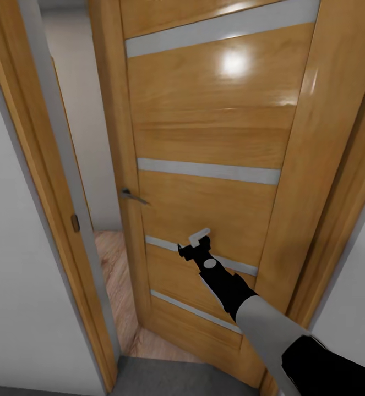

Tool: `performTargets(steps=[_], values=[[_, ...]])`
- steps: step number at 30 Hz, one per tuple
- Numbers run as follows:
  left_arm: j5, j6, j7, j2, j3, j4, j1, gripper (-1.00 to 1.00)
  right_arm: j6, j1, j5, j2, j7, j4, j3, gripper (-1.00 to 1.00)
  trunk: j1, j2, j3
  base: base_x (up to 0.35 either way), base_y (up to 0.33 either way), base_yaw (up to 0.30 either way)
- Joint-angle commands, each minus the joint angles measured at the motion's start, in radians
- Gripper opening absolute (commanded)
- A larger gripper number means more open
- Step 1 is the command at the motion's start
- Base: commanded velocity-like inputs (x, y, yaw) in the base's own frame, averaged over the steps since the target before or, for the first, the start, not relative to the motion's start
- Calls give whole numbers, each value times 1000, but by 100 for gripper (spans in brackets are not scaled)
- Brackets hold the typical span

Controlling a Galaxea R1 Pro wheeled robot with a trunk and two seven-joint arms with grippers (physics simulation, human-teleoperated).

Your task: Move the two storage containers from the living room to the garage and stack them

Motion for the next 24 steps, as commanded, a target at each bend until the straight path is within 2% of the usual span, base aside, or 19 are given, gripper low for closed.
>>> performTargets(steps=[1, 24], values=[[6, -2, 0, 0, 1, -1, 0, 100, 3, -3, 9, 0, -18, -1, 2, 100, 0, 0, -1, 156, 0, 0], [7, -2, -1, 2, -1, 4, 1, 100, -1, -3, 10, 0, -26, 10, 11, 100, 0, 0, -1, 304, 0, 0]])
